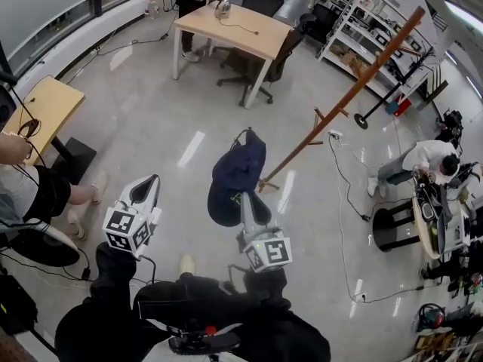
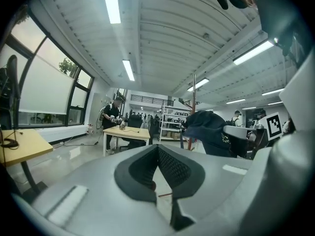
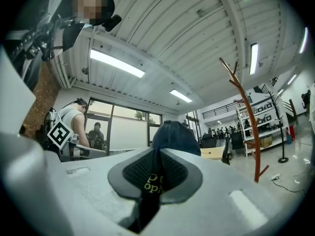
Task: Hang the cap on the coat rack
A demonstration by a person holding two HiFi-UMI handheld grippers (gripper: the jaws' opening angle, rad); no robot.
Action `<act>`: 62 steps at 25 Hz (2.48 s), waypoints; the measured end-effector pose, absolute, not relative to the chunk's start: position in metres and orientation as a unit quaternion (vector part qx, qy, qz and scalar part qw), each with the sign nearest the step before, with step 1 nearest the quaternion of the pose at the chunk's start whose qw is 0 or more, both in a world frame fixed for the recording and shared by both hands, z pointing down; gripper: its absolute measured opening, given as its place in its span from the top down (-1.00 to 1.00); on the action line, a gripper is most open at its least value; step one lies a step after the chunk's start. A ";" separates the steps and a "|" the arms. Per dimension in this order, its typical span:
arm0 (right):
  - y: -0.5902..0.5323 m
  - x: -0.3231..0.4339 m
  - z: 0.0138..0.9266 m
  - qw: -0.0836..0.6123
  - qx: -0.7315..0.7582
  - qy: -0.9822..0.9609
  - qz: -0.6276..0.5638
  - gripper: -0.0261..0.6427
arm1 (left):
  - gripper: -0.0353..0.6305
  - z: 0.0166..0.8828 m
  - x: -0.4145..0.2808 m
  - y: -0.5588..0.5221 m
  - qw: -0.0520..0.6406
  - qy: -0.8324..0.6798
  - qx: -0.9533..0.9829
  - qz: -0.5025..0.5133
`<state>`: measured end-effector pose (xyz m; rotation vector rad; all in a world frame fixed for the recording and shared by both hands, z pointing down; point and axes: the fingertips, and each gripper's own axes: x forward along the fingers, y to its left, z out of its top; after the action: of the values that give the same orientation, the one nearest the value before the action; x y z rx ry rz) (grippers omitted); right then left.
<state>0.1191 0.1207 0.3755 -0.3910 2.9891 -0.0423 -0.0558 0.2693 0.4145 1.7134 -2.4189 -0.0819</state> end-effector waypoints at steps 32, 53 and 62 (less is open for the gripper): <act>0.031 0.036 0.364 0.067 -0.239 0.969 0.010 0.82 | 0.88 0.395 -0.163 0.117 0.072 -0.736 0.673 -0.021; -0.035 0.000 0.357 0.055 -0.428 0.902 0.031 0.82 | 0.88 0.399 -0.219 -0.021 0.087 -0.590 0.803 -0.009; -0.063 0.005 0.363 0.043 -0.467 0.882 0.036 0.82 | 0.88 0.403 -0.217 -0.069 0.092 -0.556 0.826 -0.015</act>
<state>0.0053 -0.0634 0.3626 -1.4283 2.6992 0.1095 -0.2167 -0.0688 0.4028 2.4529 -1.6502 -0.0432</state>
